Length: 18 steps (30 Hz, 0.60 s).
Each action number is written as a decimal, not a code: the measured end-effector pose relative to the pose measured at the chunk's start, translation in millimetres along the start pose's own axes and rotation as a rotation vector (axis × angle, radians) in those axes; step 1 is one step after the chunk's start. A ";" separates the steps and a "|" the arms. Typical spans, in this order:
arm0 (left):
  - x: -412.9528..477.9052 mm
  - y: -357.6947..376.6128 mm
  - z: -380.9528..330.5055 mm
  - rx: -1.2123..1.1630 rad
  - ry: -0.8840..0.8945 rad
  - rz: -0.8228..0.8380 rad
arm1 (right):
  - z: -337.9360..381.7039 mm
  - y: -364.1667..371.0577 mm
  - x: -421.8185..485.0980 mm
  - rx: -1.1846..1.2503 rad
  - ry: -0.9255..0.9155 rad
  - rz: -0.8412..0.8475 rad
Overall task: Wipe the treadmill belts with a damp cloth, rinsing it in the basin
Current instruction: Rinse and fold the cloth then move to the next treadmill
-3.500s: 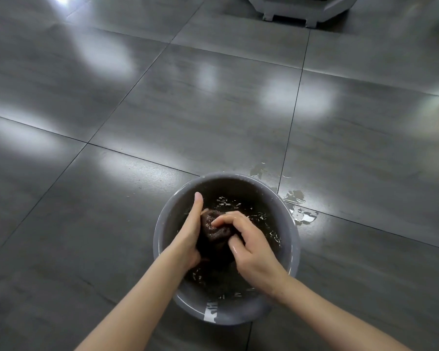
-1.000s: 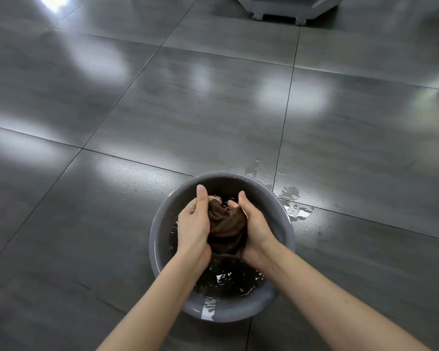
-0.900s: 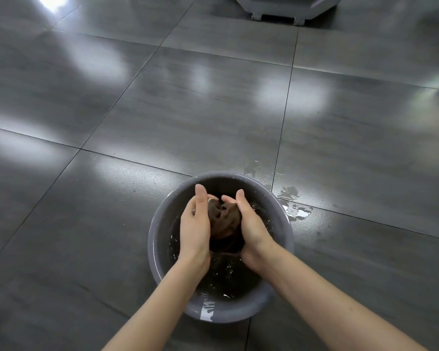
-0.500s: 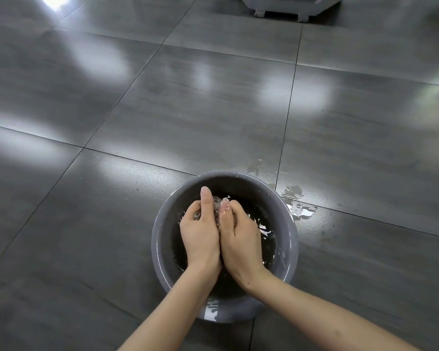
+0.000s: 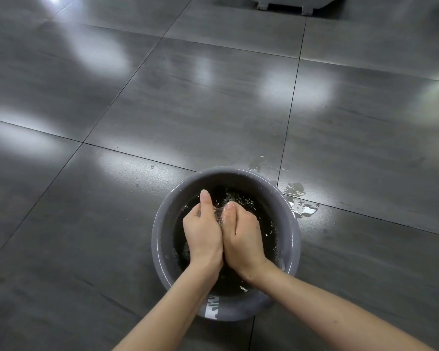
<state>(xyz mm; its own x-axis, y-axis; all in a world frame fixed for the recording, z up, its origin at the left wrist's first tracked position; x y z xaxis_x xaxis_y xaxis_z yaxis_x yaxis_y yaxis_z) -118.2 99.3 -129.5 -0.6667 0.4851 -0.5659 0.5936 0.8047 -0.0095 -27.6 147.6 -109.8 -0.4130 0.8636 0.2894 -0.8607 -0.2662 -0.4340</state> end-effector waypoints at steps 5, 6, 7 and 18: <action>0.7 0.1 -4.0 0.029 0.045 0.011 | -11.4 1.0 -9.9 0.183 0.142 0.027; 2.5 -0.4 -6.0 0.027 0.059 0.014 | -18.5 3.4 -13.4 0.350 0.267 0.009; 5.0 -1.3 -7.1 0.019 0.068 0.018 | -26.9 9.3 -17.8 0.541 0.427 0.001; -17.6 21.4 -18.9 0.008 0.208 0.268 | -42.5 27.8 -14.8 0.734 0.707 -0.059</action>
<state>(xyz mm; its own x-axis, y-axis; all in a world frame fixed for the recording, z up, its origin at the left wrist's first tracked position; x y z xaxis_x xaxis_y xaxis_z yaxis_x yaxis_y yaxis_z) -102.3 114.4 -104.1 -0.5634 0.7393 -0.3687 0.7632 0.6367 0.1105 -32.8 145.6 -162.4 -0.2981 0.8756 -0.3801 -0.9423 -0.2065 0.2634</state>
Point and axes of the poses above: each hand's wrist, its own x-axis towards the middle knuckle, its own y-axis out of the palm, z = x × y, the point moved 8 cm from there along x, towards the middle knuckle, and after that the axes turned 13 degrees about -y, right-handed, at the moved point
